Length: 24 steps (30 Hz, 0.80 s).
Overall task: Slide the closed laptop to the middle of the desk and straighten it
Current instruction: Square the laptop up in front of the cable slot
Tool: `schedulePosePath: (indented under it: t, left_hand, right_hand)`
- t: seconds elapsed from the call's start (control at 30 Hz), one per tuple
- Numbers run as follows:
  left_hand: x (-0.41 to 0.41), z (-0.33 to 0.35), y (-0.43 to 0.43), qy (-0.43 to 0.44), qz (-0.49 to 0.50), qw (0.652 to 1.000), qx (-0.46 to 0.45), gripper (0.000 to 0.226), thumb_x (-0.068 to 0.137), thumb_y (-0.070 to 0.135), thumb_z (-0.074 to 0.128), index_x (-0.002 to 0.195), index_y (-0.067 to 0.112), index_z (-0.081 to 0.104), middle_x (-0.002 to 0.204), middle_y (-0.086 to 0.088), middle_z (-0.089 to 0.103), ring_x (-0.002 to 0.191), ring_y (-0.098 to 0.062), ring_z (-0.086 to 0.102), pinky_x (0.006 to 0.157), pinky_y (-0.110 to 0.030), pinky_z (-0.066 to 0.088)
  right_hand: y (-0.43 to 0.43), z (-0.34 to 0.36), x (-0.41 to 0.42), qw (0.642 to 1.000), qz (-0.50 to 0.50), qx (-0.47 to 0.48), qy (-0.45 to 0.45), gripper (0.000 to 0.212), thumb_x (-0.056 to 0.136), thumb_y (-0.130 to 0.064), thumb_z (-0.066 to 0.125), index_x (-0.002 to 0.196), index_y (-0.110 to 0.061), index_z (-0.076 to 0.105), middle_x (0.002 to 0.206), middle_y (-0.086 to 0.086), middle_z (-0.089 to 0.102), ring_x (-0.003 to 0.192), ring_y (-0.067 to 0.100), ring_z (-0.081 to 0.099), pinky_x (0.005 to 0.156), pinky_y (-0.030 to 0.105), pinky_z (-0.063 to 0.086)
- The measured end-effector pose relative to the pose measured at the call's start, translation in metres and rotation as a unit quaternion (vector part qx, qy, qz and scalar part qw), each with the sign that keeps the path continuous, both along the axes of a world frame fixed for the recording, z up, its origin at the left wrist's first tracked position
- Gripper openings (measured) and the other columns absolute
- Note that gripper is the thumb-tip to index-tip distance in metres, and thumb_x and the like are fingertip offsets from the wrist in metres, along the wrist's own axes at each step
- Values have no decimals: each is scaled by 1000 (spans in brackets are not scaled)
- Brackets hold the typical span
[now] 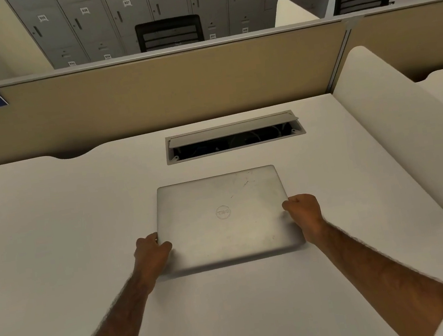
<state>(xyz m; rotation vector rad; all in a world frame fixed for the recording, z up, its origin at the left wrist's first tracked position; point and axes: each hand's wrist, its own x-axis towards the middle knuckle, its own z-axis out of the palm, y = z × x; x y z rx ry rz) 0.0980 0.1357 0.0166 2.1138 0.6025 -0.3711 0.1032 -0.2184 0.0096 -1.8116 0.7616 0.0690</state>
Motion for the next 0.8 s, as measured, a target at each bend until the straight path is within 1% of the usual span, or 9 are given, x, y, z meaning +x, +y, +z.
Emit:
schedulePosePath:
  t: [0.1,0.2,0.33,0.4,0.43,0.5,0.57,0.67,0.8]
  left_hand:
    - [-4,-2,-4,-11,0,999,33,18,84,8,54,94,0,66,106,-25,63,100,-45,64,70,-36,48]
    - [-4,-3,-6,-13,-1,999,52,18,86,7,50,94,-3,62,110,-30,60,106,-49,60,87,-49,54]
    - [-6,-5,-11,-3,-31,994,105,32,92,14,46,118,-3,57,124,-26,50,121,-47,50,104,-53,46]
    - [-13,-9,-20,-25,-50,988,146,45,97,21,47,136,-1,47,136,-24,45,130,-45,44,107,-53,42]
    - [-18,-10,-25,-45,-57,984,164,56,99,26,47,148,1,37,146,-22,40,136,-43,41,111,-53,39]
    - [-29,-16,-37,-104,-84,970,202,72,101,34,45,161,7,17,165,-16,25,149,-37,32,121,-47,30]
    - [-36,-25,-47,-144,-139,953,225,75,102,38,41,164,12,7,173,-11,7,159,-30,15,129,-40,16]
    - [-41,-37,-59,-161,-219,931,245,72,104,43,30,164,17,-1,174,-4,-10,162,-23,-6,131,-37,1]
    - [-46,-49,-69,-190,-289,901,261,65,106,44,20,163,23,-5,170,5,-16,160,-18,-13,131,-37,-3]
  right_hand:
    - [0,-2,-1,1000,0,-1,-4,33,75,0,57,59,-15,33,62,5,26,62,19,23,59,32,17]
    - [1,-4,0,1000,-4,-3,-6,31,75,-1,57,60,-15,34,62,4,27,61,18,23,58,32,18]
    - [0,-6,-1,999,18,-49,0,21,78,-6,58,63,1,46,64,13,42,62,24,36,62,37,30]
    - [4,-9,-5,993,48,-111,8,21,82,-11,61,82,11,64,82,24,64,73,31,57,68,38,46]
    - [8,-11,-8,986,73,-152,15,26,85,-15,62,98,8,67,101,26,66,90,36,62,79,40,51]
    - [20,-17,-19,956,130,-260,24,49,91,-25,60,133,1,57,133,24,55,125,39,53,103,44,46]
    - [33,-23,-31,910,187,-369,-11,66,97,-31,54,154,-1,39,158,24,40,147,39,38,119,45,35]
    - [49,-30,-41,851,272,-443,-69,70,101,-32,46,161,-2,26,171,22,17,159,39,17,129,48,18]
    - [72,-37,-48,807,378,-443,-94,71,104,-43,31,164,-9,15,174,12,3,162,31,0,131,46,1]
